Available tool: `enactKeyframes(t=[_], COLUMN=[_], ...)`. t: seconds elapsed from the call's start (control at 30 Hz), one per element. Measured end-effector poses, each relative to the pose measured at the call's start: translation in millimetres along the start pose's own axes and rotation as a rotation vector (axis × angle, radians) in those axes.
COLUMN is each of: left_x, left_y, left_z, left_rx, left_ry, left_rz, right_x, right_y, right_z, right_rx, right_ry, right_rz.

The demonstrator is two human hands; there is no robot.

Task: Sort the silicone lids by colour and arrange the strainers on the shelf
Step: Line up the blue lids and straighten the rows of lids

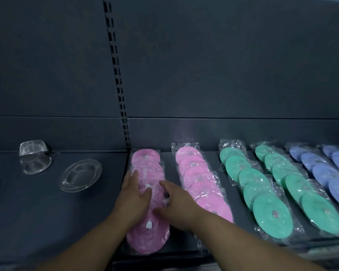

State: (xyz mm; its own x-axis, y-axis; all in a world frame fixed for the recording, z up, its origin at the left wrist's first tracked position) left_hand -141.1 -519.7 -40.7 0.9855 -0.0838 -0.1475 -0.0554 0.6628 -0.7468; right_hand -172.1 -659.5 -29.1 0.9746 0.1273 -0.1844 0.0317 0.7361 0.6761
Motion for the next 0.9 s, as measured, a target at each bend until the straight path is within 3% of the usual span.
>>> enactKeyframes(t=[0.23, 0.33, 0.47, 0.57, 0.67, 0.77, 0.9], left_x=[2, -10, -18, -23, -38, -58, -74], left_y=[4, 1, -2, -20, -45, -58, -68], left_z=[5, 5, -1, 1, -14, -40, -61], left_rx=[0.050, 0.323, 0.654, 0.632, 0.490, 0.439, 0.440], left_ry=[-0.073, -0.151, -0.015, -0.070, -0.048, 0.041, 0.060], left_rz=[-0.004, -0.188, -0.240, -0.301, -0.441, -0.510, -0.562], right_x=[4, -10, -40, -62, -77, -86, -96], right_y=[2, -4, -28, -54, -71, -74, -75], right_z=[-1, 13, 39, 49, 45, 39, 51], right_rx=[0.021, -0.002, -0.149, -0.183, -0.215, -0.240, -0.169], right_ry=[-0.051, -0.203, -0.382, -0.383, -0.247, -0.199, -0.262], right_rz=[0.016, 0.052, 0.042, -0.088, -0.209, -0.187, -0.129])
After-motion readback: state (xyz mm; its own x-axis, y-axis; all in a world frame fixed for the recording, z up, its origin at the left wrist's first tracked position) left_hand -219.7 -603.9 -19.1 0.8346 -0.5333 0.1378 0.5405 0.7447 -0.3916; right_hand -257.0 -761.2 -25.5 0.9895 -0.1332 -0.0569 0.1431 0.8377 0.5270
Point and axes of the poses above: each hand's wrist, its own x-axis towards the middle knuckle, its own z-axis out of the back of the hand, y = z × x, the point moved 2 cm from there along x, towards the middle knuckle
